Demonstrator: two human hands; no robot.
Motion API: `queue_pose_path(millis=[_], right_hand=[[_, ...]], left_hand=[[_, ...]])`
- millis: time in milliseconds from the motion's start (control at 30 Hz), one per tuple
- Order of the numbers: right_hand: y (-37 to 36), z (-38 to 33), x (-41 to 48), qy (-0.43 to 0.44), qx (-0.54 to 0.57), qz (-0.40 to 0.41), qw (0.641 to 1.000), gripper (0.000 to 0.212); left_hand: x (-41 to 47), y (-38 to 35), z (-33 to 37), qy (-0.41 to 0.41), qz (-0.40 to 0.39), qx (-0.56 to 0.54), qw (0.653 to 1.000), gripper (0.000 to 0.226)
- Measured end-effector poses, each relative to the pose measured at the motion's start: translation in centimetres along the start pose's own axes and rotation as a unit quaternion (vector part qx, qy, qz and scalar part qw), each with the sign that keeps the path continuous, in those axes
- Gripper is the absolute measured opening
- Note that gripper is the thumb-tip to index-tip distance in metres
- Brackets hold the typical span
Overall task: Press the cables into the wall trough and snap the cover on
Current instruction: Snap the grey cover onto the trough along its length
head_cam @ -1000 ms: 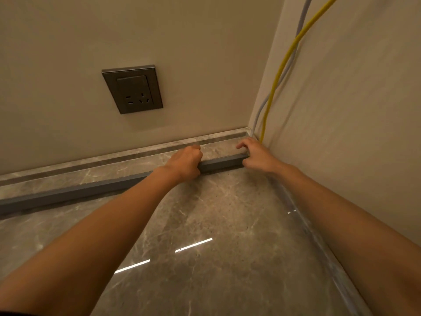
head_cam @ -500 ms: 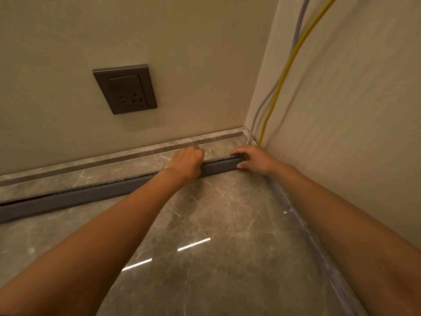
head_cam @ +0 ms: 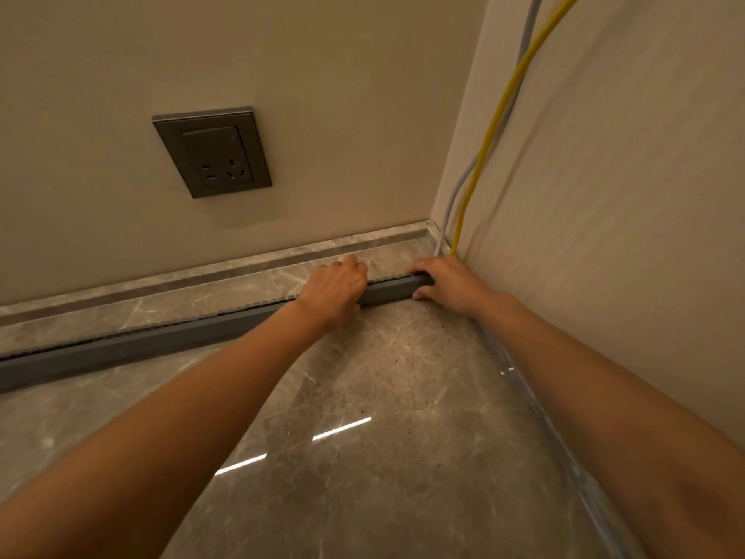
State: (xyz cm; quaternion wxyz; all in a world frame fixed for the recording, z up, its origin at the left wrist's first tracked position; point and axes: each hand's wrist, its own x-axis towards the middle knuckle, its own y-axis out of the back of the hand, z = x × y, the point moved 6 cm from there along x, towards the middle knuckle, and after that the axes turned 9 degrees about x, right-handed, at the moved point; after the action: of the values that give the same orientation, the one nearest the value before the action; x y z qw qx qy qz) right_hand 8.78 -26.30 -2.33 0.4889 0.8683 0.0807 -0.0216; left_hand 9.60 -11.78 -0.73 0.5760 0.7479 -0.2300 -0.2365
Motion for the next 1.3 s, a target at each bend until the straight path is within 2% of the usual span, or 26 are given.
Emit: queue_pose_path(millis=[200, 467, 700, 833, 1000, 1067, 1133, 1300], right_hand=[[0.1, -0.3, -0.3, -0.004, -0.010, -0.015, 1.000, 0.035], [-0.6, -0.4, -0.7, -0.017, -0.030, -0.032, 0.999, 0.018], [-0.6, -1.2, -1.1, 0.028, -0.046, -0.027, 0.998, 0.033], [-0.4, -1.1, -1.3, 0.024, -0.032, -0.021, 0.999, 0.035], [-0.5, -0.6, -1.6, 0.010, -0.005, 0.026, 1.000, 0.042], [-0.5, -0.5, -1.5, 0.011, -0.030, 0.009, 0.999, 0.045], [-0.4, -0.5, -1.4, 0.014, -0.046, -0.009, 0.999, 0.039], [-0.3, -0.4, -1.4, 0.003, -0.033, -0.021, 0.999, 0.028]], left_hand=[[0.3, 0.4, -0.2, -0.023, -0.028, -0.035, 0.999, 0.029], [0.3, 1.0, 0.4, -0.044, -0.051, -0.017, 0.998, 0.034], [0.3, 0.7, 1.3, -0.017, -0.044, -0.015, 0.999, 0.034], [0.4, 1.0, 2.2, -0.032, -0.048, 0.011, 0.998, 0.039], [0.6, 1.5, 3.2, -0.035, -0.019, 0.024, 0.999, 0.040], [0.6, 1.5, 3.2, -0.030, -0.011, 0.020, 0.999, 0.035], [0.7, 1.2, 3.3, -0.026, -0.011, 0.018, 0.999, 0.034], [1.3, 0.0, 3.7, 0.015, -0.067, -0.071, 0.995, 0.033]])
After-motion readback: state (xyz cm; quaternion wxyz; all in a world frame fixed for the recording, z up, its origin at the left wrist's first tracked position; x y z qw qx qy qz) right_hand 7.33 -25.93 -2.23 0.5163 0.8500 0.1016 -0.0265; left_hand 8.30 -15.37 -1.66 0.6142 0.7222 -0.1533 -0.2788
